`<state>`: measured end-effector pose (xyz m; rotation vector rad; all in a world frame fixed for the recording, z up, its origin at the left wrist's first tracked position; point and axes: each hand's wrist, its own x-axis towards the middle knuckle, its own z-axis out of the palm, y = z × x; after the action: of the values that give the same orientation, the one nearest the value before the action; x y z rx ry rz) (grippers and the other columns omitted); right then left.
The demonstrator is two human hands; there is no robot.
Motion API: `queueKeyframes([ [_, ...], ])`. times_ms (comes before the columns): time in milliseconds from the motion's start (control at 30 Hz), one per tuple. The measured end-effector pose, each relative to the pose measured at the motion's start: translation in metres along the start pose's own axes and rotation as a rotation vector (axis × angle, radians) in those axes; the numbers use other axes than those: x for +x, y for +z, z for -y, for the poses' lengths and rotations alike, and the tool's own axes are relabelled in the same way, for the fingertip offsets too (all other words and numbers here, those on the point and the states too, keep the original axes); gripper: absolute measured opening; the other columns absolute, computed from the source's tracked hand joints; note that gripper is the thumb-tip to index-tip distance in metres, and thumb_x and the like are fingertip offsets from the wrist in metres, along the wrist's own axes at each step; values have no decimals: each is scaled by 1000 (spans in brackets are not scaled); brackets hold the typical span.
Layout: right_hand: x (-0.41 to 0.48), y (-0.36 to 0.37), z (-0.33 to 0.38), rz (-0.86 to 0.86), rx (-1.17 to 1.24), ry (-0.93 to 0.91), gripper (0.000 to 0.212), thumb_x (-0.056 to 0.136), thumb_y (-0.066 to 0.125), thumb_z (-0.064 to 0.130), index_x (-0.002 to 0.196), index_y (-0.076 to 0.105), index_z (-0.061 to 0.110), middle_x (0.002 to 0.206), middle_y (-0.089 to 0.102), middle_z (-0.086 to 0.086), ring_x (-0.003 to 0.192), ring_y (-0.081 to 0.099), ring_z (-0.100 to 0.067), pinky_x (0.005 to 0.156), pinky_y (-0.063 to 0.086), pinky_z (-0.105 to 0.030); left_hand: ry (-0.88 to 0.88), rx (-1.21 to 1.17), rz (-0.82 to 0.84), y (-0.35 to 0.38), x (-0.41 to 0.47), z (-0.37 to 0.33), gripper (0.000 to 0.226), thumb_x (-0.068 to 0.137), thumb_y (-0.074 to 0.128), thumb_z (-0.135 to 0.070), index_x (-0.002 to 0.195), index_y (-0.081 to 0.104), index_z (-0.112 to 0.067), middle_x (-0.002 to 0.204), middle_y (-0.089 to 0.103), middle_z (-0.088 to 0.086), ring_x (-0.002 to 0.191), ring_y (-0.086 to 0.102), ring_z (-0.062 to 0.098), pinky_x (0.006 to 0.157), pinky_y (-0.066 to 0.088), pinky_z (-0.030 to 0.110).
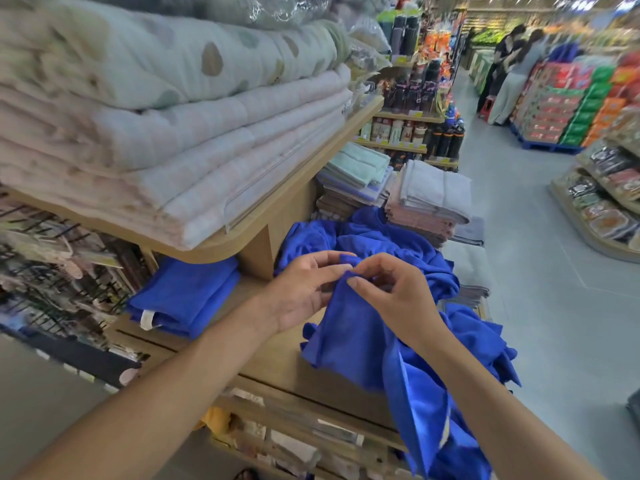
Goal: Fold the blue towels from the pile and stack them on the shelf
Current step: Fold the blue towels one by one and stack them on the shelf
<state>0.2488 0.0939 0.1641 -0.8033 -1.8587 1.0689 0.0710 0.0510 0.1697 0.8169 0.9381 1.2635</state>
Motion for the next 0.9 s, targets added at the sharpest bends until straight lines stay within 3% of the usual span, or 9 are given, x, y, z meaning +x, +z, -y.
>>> queueKeyframes([
  [100, -3, -4, -5, -27, -54, -12, 18, 88, 79, 14, 86, 73, 31, 85, 74, 12, 73, 67, -6, 66, 50, -15, -18, -148, -48, 3, -8, 8, 25, 84, 74, -7, 107, 68, -12, 95, 76, 8, 78, 73, 15, 71, 61, 26],
  [233, -8, -3, -7, -39, -75, 3, 17, 88, 80, 22, 85, 72, 37, 86, 73, 13, 64, 62, -8, 61, 48, -16, 72, -14, -141, 4, -10, 20, 14, 94, 66, -5, 106, 71, -10, 94, 77, 11, 83, 74, 17, 74, 59, 26],
  [400, -3, -5, -3, -118, -149, -5, 16, 85, 82, 29, 82, 69, 38, 93, 65, 15, 61, 58, -18, 61, 45, -17, 153, 199, -116, 8, -17, 15, 17, 94, 71, -21, 108, 76, -13, 104, 76, 10, 98, 71, 20, 92, 55, 35],
  [533, 4, -10, 7, -68, -126, -29, 14, 87, 78, 36, 84, 65, 35, 82, 66, 12, 55, 53, -16, 55, 45, -26, 275, 411, -171, 16, -15, -1, 15, 95, 70, -15, 109, 73, -9, 96, 79, 1, 92, 73, 9, 79, 54, 18],
  [600, 10, -17, 16, -23, -156, -57, 12, 85, 74, 38, 85, 64, 32, 82, 68, 8, 65, 63, -21, 64, 53, -35, 325, 490, -172, 21, -11, -18, 10, 97, 68, -13, 104, 73, -11, 87, 77, -6, 81, 70, 2, 72, 51, 13],
  [767, 38, -42, 46, 104, -197, -105, 15, 77, 73, 33, 89, 71, 23, 99, 69, 6, 96, 67, -10, 88, 52, -27, 468, 685, -117, 40, 3, -77, 8, 98, 66, -16, 95, 72, -21, 84, 76, -9, 79, 68, 2, 75, 55, 19],
  [900, 59, -58, 80, 134, 9, -85, 14, 77, 68, 16, 87, 71, 7, 91, 69, -9, 86, 67, -19, 82, 54, -43, 489, 771, -71, 59, 14, -122, 11, 98, 65, -17, 91, 72, -23, 87, 76, 0, 80, 67, 11, 81, 55, 35],
])
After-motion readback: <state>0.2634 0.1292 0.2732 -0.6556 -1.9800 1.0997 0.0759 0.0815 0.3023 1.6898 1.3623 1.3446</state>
